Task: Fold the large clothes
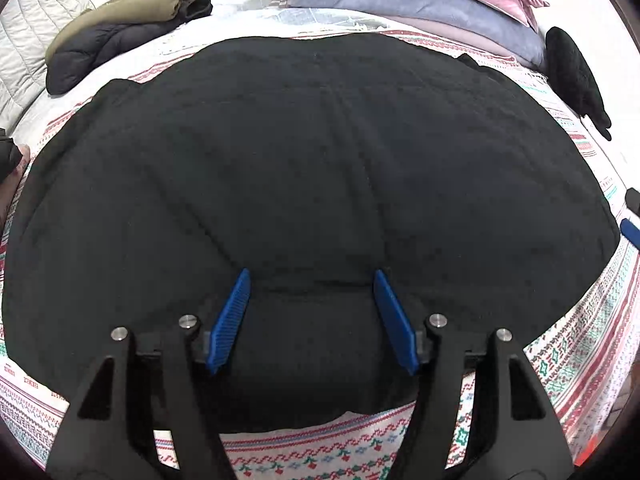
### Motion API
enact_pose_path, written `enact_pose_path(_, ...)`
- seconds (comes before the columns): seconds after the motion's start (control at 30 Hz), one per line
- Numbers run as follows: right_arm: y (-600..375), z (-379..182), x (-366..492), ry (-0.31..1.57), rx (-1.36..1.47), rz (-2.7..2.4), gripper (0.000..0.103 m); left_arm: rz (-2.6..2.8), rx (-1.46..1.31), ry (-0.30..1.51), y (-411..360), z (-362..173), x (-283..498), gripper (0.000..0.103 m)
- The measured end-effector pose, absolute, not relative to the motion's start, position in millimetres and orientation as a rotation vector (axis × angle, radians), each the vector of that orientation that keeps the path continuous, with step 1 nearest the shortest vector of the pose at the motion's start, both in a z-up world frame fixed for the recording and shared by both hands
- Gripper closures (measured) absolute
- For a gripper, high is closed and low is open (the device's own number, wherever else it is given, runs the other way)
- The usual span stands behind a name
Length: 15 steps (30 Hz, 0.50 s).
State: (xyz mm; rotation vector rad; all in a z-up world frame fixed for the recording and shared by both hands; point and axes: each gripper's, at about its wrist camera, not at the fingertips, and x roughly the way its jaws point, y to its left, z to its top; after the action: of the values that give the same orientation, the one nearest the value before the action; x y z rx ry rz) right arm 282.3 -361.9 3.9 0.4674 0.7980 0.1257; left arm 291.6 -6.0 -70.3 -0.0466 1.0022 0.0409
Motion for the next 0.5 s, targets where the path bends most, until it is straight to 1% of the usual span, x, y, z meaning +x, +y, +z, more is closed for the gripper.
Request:
enact_pose_path(0.13, -360.5, 5.6, 280.6, 0.787, 0.462, 0.124, 0.025, 0.054, -0.024, 0.988, -9.0, -54.6, 273.9, 0.037)
enact_pose_path(0.23, -364.9, 7.0, 279.1, 0.777, 0.475, 0.113, 0.025, 0.032, 0.029, 0.982, -24.5, -57.5, 263.1, 0.037)
enact_pose_path(0.3, -366.6, 6.1, 278.5, 0.778, 0.494, 0.118, 0.025, 0.041, 0.065, 0.987, -27.0, -68.9, 267.7, 0.034)
enact_pose_path(0.37, -365.6, 4.5, 279.3, 0.785, 0.494, 0.125, 0.025, 0.043, 0.026, 0.996, -20.6, -72.1, 271.7, 0.032)
enact_pose_path(0.5, -362.1, 2.5, 281.2, 0.800, 0.483, 0.118, 0.025, 0.038, 0.024, 1.039, -17.4, -60.8, 275.9, 0.032)
